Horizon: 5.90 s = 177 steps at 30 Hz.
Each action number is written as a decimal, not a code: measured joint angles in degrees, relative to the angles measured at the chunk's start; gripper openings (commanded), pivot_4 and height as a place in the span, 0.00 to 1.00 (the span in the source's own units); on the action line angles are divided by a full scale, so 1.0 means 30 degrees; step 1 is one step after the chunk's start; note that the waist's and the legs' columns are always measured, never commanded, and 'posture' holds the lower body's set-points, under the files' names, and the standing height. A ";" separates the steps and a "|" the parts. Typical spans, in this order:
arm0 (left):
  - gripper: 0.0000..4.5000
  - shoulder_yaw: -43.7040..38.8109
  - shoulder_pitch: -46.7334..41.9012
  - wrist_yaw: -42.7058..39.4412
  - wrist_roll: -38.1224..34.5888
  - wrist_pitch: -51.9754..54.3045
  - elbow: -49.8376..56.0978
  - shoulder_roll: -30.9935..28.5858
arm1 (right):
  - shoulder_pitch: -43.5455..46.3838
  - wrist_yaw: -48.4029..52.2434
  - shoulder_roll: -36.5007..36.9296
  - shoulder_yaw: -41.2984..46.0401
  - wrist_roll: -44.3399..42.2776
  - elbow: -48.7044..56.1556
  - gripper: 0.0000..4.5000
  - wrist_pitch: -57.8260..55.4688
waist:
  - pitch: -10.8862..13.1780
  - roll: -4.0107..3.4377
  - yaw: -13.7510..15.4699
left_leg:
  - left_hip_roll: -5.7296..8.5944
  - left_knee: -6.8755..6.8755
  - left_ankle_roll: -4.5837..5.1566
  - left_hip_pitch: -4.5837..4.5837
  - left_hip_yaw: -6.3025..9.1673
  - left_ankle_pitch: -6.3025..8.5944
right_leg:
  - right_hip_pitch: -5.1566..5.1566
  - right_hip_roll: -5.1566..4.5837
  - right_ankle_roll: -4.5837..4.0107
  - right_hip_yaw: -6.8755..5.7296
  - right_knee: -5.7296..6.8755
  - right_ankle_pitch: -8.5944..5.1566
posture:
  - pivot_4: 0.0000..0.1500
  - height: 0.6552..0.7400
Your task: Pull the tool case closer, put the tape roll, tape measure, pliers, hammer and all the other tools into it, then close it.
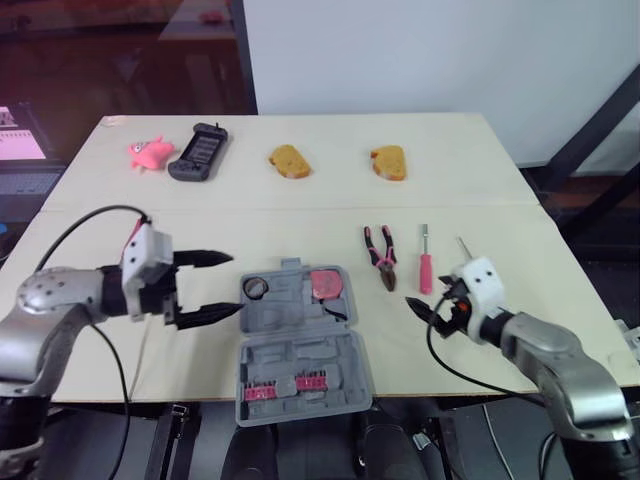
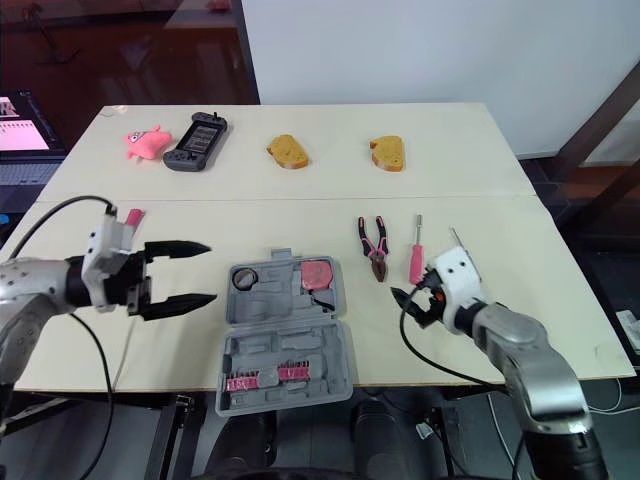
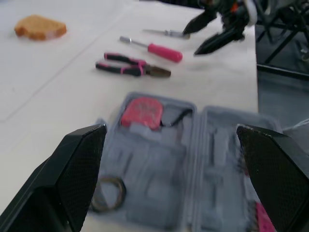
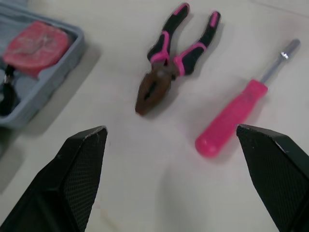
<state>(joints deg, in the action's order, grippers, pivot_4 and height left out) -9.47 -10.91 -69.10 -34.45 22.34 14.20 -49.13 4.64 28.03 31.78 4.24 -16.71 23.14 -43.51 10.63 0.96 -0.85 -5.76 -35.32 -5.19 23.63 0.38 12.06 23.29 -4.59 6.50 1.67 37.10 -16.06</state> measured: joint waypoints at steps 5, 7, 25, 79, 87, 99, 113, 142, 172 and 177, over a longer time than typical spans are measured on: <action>1.00 0.0648 -0.0768 0.0697 0.0028 0.0490 0.0654 0.0258 | 0.3074 -0.1630 -0.2182 -0.1536 0.0441 -0.1783 1.00 -0.1059 | 0.0000 -0.0001 0.0004 | -0.0001 0.0025 0.0003 0.0003 0.0002 -0.0002 | 0.0013 0.0009 0.0025 0.0000 0.0008 0.0012 | 1.00 0.77; 1.00 0.0634 -0.0588 0.1181 0.0053 0.0577 0.1010 0.0405 | 0.3683 -0.2180 -0.2491 -0.2402 0.1091 -0.2713 1.00 -0.1204 | -0.0001 0.0003 0.0042 | 0.0000 0.0026 0.0003 0.0006 0.0002 -0.0002 | 0.0011 0.0009 0.0035 0.0000 0.0007 0.0018 | 1.00 0.77; 1.00 0.0762 0.1378 0.2203 0.1362 0.0275 0.1671 0.0608 | 0.5209 -0.6032 -0.6693 -0.1014 0.2135 -0.7881 0.35 -0.0776 | 0.0001 0.0001 0.0004 | -0.0002 0.0032 0.0004 0.0010 0.0002 -0.0003 | 0.0023 0.0009 0.0059 -0.0001 0.0019 0.0032 | 1.00 0.77; 1.00 -0.4841 1.1347 0.2227 0.1717 -0.6440 0.0623 0.3034 | 1.6967 1.3316 -0.1811 -1.6265 0.6658 -0.8120 0.21 -0.1460 | 0.0033 -0.0031 -0.0057 | -0.0007 0.0007 -0.0036 0.0287 -0.0014 -0.0028 | 0.0367 0.0007 0.0068 0.0004 0.0111 0.0050 | 1.00 0.77; 1.00 -0.4840 1.1483 0.2251 0.1756 -0.6468 0.0551 0.3033 | 1.6798 1.2822 -0.2725 -1.6334 0.6832 -0.8579 0.21 -0.2380 | 0.0032 -0.0030 -0.0032 | -0.0006 0.0005 -0.0036 0.0288 -0.0014 -0.0028 | 0.0364 0.0007 0.0067 0.0004 0.0112 0.0050 | 1.00 0.77; 1.00 -0.4759 1.1244 0.1990 0.2154 -0.6831 0.0004 0.3029 | 1.6703 1.2284 -0.3585 -1.6363 0.6935 -0.9380 0.21 -0.2567 | 0.0031 -0.0030 -0.0087 | -0.0007 0.0009 -0.0036 0.0282 -0.0013 -0.0028 | 0.0365 0.0007 0.0069 0.0003 0.0121 0.0051 | 1.00 0.77; 1.00 -0.4642 1.1091 0.1842 0.2524 -0.7154 -0.0299 0.3030 | 1.6637 1.2099 -0.4076 -1.6363 0.7249 -1.0519 0.21 -0.0667 | 0.0030 -0.0030 -0.0114 | -0.0007 0.0009 -0.0036 0.0277 -0.0014 -0.0028 | 0.0365 0.0009 0.0073 0.0002 0.0131 0.0054 | 1.00 0.77; 1.00 -0.4205 1.0847 0.1845 0.2775 -0.7757 -0.1109 0.3191 | 1.3387 1.0646 -0.4787 -1.0312 0.4357 -0.7805 0.59 0.3538 | 0.0023 -0.0018 -0.0029 | -0.0007 0.0009 -0.0039 0.0275 -0.0013 -0.0030 | 0.0355 0.0009 0.0077 -0.0001 0.0136 0.0056 | 1.00 0.77; 1.00 -0.3897 1.0539 0.2682 0.3866 -0.8020 -0.1739 0.2767 | 1.1366 0.7591 -0.7025 -1.1652 0.7598 -1.6326 0.02 1.0706 | -0.0249 0.0038 -0.0072 | -0.0008 0.0092 -0.0043 -0.0080 -0.0015 -0.0023 | 0.0010 0.0011 0.0007 -0.0002 0.0071 0.0003 | 1.00 0.77; 1.00 -0.3775 1.0088 0.3534 0.4226 -0.6583 -0.1745 0.2641 | 1.1363 0.7397 -0.7097 -1.1557 0.8118 -1.6476 0.02 1.1684 | -0.0340 0.0049 -0.0084 | -0.0009 0.0086 -0.0043 -0.0088 -0.0014 -0.0023 | 0.0000 0.0011 -0.0010 -0.0002 0.0077 -0.0007 | 1.00 0.77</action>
<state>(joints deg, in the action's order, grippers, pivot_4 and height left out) -20.79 19.36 -58.49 -21.77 2.59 8.96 -41.21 38.73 50.22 10.49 -30.43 7.65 -26.29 -8.46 9.61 1.10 -1.10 -5.79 -35.06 -5.32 23.36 0.33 11.99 23.29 -4.55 6.47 1.66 37.33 -16.08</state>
